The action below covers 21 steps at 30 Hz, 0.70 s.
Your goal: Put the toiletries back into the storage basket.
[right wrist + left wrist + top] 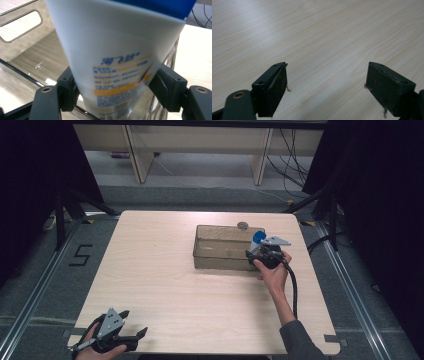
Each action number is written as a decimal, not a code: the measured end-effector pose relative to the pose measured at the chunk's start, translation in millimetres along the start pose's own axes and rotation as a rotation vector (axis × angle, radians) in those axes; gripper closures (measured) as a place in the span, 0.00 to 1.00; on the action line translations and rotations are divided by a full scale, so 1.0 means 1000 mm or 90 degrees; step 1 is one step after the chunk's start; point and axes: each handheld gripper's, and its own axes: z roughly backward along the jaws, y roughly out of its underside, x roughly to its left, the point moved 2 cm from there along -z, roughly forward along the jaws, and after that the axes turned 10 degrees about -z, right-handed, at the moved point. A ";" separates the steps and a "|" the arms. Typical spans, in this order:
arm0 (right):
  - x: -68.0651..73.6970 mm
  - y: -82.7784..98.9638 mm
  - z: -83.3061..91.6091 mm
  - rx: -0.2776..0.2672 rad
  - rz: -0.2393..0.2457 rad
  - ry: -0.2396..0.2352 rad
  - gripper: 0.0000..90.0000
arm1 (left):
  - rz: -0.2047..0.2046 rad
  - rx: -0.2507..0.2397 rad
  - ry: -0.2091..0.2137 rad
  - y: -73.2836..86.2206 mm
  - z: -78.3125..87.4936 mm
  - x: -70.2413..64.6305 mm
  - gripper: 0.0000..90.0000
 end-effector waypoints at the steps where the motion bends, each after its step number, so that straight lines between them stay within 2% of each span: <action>1: 0.000 0.000 -0.001 0.001 -0.003 -0.004 0.35 | 0.002 -0.001 0.000 0.000 0.000 0.000 0.19; 5: 0.003 0.001 -0.002 0.006 -0.009 -0.004 0.35 | 0.000 0.001 -0.002 0.000 0.000 0.000 0.19; 6: 0.003 0.001 -0.002 0.006 -0.010 -0.003 0.35 | -0.011 0.010 -0.003 0.000 0.001 0.001 0.19; 7: 0.002 0.001 -0.002 0.007 -0.011 -0.003 0.35 | -0.010 0.009 -0.004 0.000 0.001 0.001 0.19; 9: 0.003 0.002 -0.001 0.010 -0.019 -0.001 0.35 | 0.009 -0.007 -0.001 0.000 0.000 -0.001 0.19; 10: 0.003 0.002 -0.002 0.003 -0.013 -0.005 0.35 | -0.007 0.007 -0.003 0.000 0.001 0.001 0.19; 11: 0.003 0.001 -0.002 0.005 -0.010 -0.009 0.35 | -0.007 0.007 -0.003 0.000 0.000 0.001 0.19; 12: 0.004 0.002 -0.001 0.003 -0.023 -0.004 0.34 | 0.008 -0.007 0.000 0.000 -0.001 -0.001 0.19; 13: 0.003 0.000 0.000 -0.004 -0.012 -0.009 0.32 | 0.007 -0.006 0.001 0.000 -0.001 -0.001 0.19; 14: 0.004 0.000 0.001 -0.014 -0.023 -0.012 0.32 | 0.007 -0.006 0.001 0.000 -0.001 -0.001 0.19; 15: 0.004 -0.002 0.003 -0.015 -0.015 -0.014 0.31 | 0.007 -0.006 0.001 0.000 -0.001 -0.001 0.19; 16: 0.005 -0.004 0.004 -0.020 -0.020 -0.013 0.30 | 0.005 -0.005 0.001 0.000 -0.001 -0.001 0.19; 17: 0.005 -0.005 0.006 -0.014 -0.016 -0.015 0.28 | 0.004 -0.004 0.001 0.000 -0.001 -0.001 0.19; 18: 0.005 -0.006 0.007 -0.022 -0.007 -0.018 0.27 | 0.004 -0.004 0.002 0.000 -0.001 -0.002 0.19; 19: 0.006 -0.007 0.008 -0.022 -0.013 -0.019 0.27 | 0.003 -0.003 0.001 -0.001 0.000 -0.002 0.19; 21: 0.004 -0.009 0.011 -0.024 -0.006 -0.025 0.24 | 0.005 -0.003 0.001 -0.001 0.000 -0.002 0.19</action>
